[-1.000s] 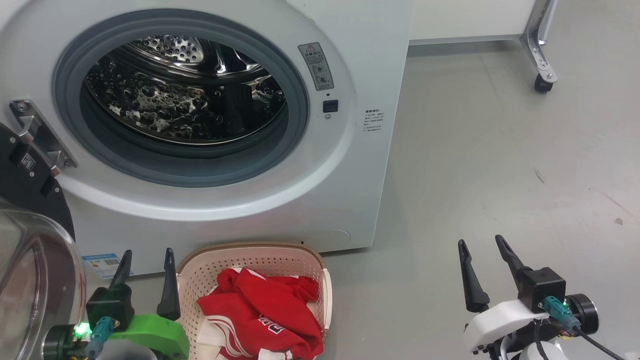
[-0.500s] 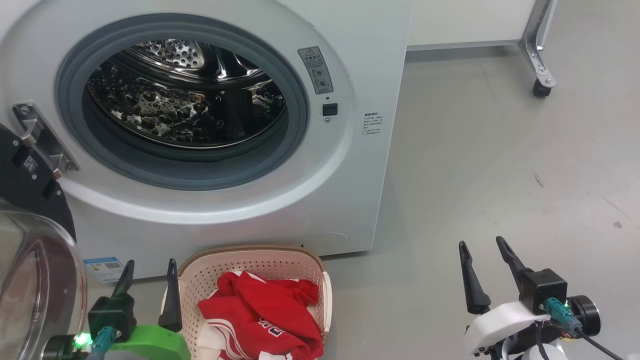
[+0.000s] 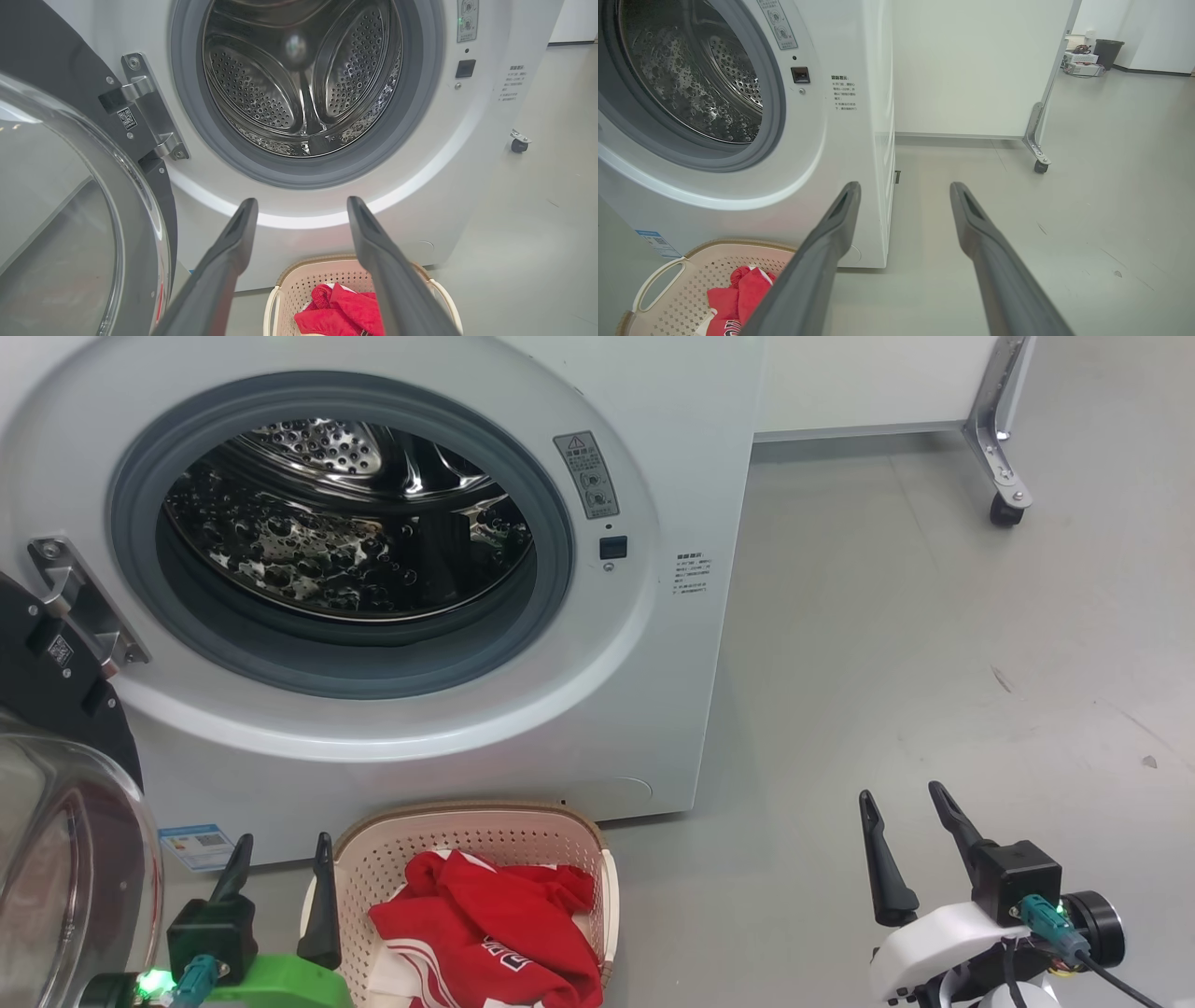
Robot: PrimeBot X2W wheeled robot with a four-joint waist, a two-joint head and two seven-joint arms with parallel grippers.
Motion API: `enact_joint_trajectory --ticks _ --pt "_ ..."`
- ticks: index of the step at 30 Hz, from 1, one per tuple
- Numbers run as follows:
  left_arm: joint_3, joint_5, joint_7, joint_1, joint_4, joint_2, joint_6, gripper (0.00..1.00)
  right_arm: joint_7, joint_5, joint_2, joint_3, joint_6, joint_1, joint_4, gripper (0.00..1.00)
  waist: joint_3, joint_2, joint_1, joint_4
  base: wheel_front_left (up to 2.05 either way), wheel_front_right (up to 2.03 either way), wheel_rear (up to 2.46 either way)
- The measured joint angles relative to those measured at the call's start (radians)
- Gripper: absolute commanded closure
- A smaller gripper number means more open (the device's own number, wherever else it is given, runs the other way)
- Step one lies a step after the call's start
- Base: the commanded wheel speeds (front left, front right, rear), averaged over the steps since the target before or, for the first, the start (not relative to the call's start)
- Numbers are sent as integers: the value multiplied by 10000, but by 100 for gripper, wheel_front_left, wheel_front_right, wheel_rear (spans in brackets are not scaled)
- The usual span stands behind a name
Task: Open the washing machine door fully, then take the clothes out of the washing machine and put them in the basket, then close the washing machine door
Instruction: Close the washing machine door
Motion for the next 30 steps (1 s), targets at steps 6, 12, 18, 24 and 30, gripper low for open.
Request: enact_joint_trajectory --ticks 6,12,18,24,30 --pt "25 102 213 145 -255 0 2 0 40 -21 0 -2 0 75 -86 0 -18 0 0 -16 0 0 0" --pt "52 259 387 288 -416 0 15 0 127 -82 -8 -6 -2 185 -115 0 -79 0 0 -32 0 0 0" --pt "96 336 531 399 -562 -4 17 0 140 -94 -33 -13 -4 186 -184 0 -116 0 0 -34 -13 13 0" --pt "138 447 663 450 -740 -8 17 0 174 -94 -42 -31 -10 196 -249 0 -137 0 0 -25 -38 38 0" --pt "138 631 825 564 -943 -8 17 0 230 -94 -33 -33 -10 225 -311 0 -149 0 0 -3 -65 65 0"
